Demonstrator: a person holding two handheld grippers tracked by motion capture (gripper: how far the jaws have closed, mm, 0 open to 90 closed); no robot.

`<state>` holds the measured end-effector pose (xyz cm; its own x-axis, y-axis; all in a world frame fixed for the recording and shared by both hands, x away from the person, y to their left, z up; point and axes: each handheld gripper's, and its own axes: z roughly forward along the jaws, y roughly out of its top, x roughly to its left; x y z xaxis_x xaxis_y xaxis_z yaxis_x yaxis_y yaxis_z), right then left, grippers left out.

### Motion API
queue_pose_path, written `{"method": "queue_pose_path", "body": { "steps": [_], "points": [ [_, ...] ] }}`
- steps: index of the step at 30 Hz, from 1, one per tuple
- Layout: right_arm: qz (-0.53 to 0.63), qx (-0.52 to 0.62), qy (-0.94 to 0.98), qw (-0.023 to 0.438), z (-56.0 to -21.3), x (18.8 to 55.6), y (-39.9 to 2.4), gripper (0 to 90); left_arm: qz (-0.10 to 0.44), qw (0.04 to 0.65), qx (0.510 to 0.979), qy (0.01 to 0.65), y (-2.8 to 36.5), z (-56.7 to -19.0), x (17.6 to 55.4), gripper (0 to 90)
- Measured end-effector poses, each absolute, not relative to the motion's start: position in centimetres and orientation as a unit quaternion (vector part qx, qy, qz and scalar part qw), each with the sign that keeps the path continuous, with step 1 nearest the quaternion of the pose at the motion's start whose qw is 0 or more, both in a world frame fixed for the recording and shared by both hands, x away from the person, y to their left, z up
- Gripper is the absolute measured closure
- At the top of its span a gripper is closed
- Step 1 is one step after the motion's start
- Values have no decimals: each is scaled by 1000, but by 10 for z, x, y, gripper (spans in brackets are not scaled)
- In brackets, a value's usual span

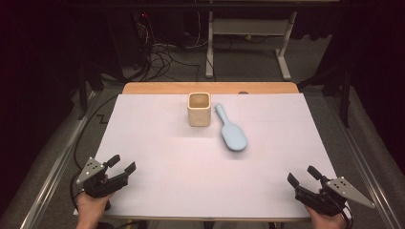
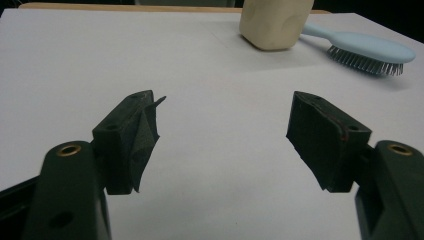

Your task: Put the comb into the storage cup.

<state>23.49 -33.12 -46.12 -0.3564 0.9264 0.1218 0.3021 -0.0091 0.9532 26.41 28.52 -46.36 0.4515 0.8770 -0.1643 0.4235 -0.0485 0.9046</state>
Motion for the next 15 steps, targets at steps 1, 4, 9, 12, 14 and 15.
{"method": "queue_pose_path", "body": {
  "steps": [1,4,9,12,14,15],
  "points": [
    [522,482,637,299,-461,235,-331,203,226,502,689,472,285,-464,264,290],
    [522,483,637,296,-461,235,-331,204,227,502,690,470,285,-463,263,290],
    [523,482,638,296,-461,235,-330,206,225,503,690,470,285,-463,263,291],
    [522,483,636,299,-461,235,-331,206,224,504,690,469,283,-464,263,291],
    [524,483,635,299,-461,235,-331,207,224,504,690,469,283,-464,263,291],
    [524,483,635,299,-461,235,-331,208,224,504,691,468,283,-463,263,291]
  ]
}}
